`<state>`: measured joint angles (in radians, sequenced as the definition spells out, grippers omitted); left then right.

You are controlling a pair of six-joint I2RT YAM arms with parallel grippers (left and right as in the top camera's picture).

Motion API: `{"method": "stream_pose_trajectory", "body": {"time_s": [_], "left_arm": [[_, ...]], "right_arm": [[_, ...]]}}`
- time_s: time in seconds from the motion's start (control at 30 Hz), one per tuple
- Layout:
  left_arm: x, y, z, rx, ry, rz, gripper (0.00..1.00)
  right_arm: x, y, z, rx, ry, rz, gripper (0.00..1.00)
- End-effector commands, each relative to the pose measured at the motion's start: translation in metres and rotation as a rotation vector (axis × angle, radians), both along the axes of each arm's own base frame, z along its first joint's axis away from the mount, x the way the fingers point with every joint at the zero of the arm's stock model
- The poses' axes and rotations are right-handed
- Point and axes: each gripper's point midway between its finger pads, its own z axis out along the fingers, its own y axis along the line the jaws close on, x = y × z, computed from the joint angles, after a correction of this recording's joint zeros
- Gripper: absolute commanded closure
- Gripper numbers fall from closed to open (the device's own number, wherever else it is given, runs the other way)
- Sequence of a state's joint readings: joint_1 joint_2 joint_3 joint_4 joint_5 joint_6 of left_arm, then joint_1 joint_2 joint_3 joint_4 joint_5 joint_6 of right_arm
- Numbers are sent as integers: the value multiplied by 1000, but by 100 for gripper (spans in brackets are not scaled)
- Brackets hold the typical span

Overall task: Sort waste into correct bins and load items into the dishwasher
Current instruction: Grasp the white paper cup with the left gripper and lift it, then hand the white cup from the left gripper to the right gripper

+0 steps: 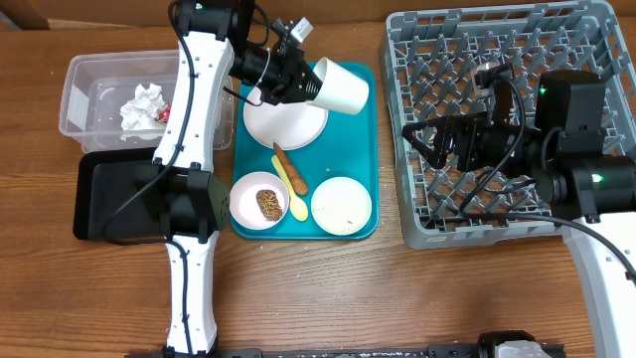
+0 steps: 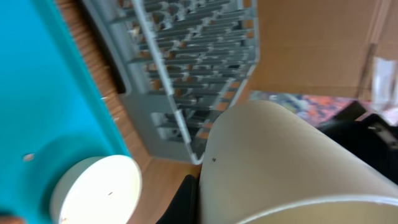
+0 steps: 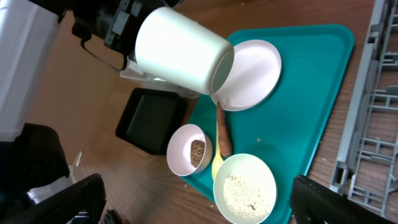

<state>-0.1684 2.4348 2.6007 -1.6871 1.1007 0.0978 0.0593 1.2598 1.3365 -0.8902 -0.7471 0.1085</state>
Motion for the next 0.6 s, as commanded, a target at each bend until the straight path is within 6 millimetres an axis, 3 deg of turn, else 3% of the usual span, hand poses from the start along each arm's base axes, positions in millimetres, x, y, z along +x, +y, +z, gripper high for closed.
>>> {"method": "stream_pose_trajectory", "body": {"time_s": [0.0,0.33,0.57], "left_arm": [[-5,-10,34,-162,-44,-29,96],[-7,-15,52,-264,-15,-30,96],[-11,-21,63,-327,18,-36,96]], "right_arm": [[-1,4,11,29,-28,28,3],[11,5,24,32,-120,28,3],[43,11,18,74,-150,50,3]]}}
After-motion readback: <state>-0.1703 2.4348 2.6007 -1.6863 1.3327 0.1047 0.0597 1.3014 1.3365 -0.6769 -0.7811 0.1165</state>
